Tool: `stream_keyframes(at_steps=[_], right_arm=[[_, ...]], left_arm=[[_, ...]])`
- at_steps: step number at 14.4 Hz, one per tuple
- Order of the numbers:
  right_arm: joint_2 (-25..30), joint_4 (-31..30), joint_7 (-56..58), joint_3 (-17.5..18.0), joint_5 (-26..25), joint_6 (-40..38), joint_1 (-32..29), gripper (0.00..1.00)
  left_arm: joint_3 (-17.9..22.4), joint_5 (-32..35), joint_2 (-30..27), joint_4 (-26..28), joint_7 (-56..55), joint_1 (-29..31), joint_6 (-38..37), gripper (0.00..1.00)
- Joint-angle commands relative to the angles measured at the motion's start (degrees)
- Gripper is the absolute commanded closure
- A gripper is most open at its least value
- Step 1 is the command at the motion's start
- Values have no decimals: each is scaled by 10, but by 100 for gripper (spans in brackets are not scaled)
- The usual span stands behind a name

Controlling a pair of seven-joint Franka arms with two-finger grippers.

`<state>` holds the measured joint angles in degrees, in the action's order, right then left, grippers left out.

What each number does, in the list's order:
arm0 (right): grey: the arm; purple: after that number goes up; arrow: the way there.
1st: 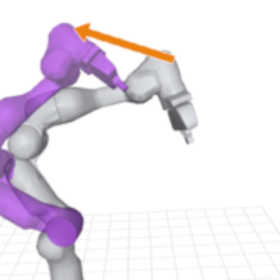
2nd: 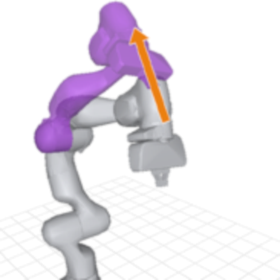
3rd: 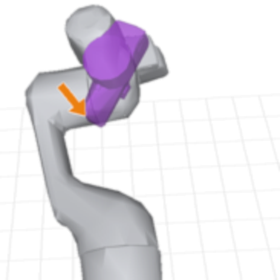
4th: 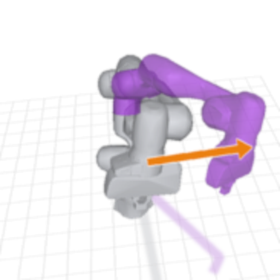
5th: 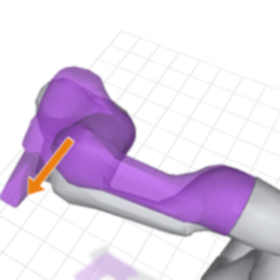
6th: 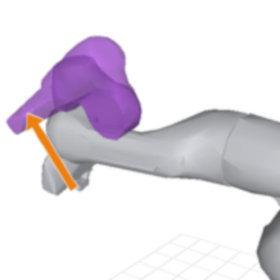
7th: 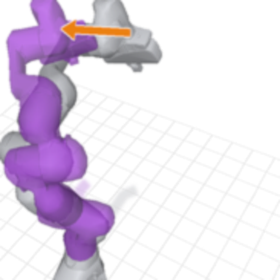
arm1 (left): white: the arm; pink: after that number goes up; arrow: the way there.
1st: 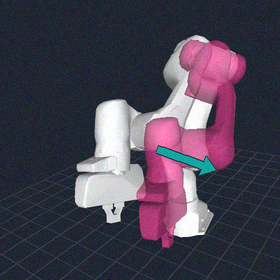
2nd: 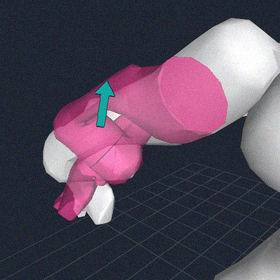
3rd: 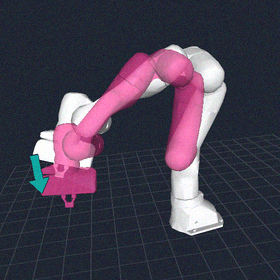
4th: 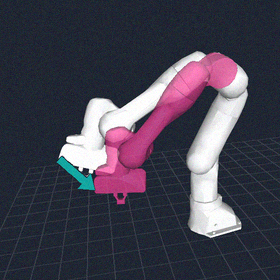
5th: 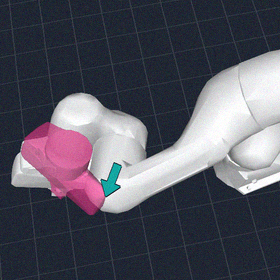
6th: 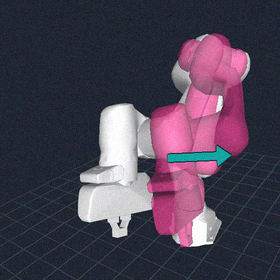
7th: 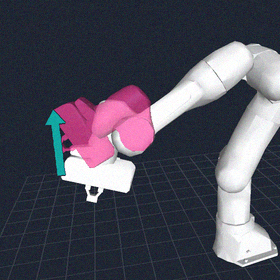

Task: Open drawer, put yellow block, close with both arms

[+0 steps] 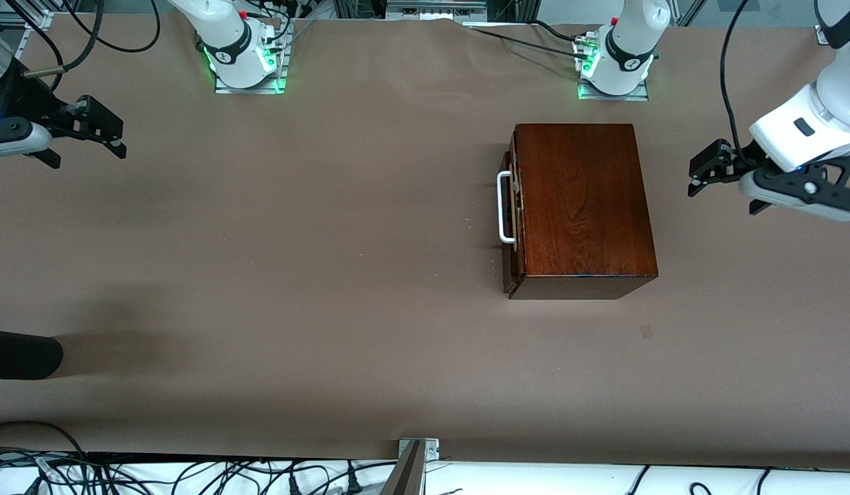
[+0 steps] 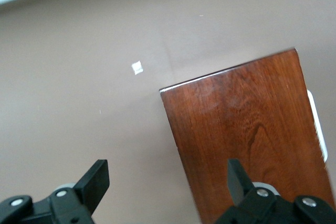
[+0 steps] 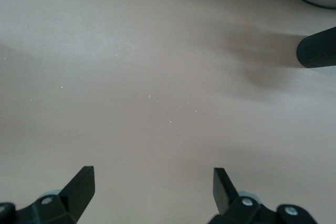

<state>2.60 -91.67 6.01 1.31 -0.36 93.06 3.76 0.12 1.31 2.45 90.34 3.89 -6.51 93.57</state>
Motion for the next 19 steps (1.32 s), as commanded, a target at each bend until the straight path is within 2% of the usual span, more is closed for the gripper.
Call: stream_keyframes(at_steps=[1,3,9,19], right_arm=[[-1,8,-1,4,3,-9,-2,0],[-1,9,-3,4,3,-8,-2,0],[-1,8,-1,4,4,-12,-2,0],[-1,8,-4,4,6,-15,-2,0]], left_arm=[[-3,-7,-47,76,-56,13,18,0],[-4,-7,-47,80,-49,30,16,0],[-5,-6,-27,57,-49,31,10,0],[-5,-6,-20,52,-48,30,-9,0]])
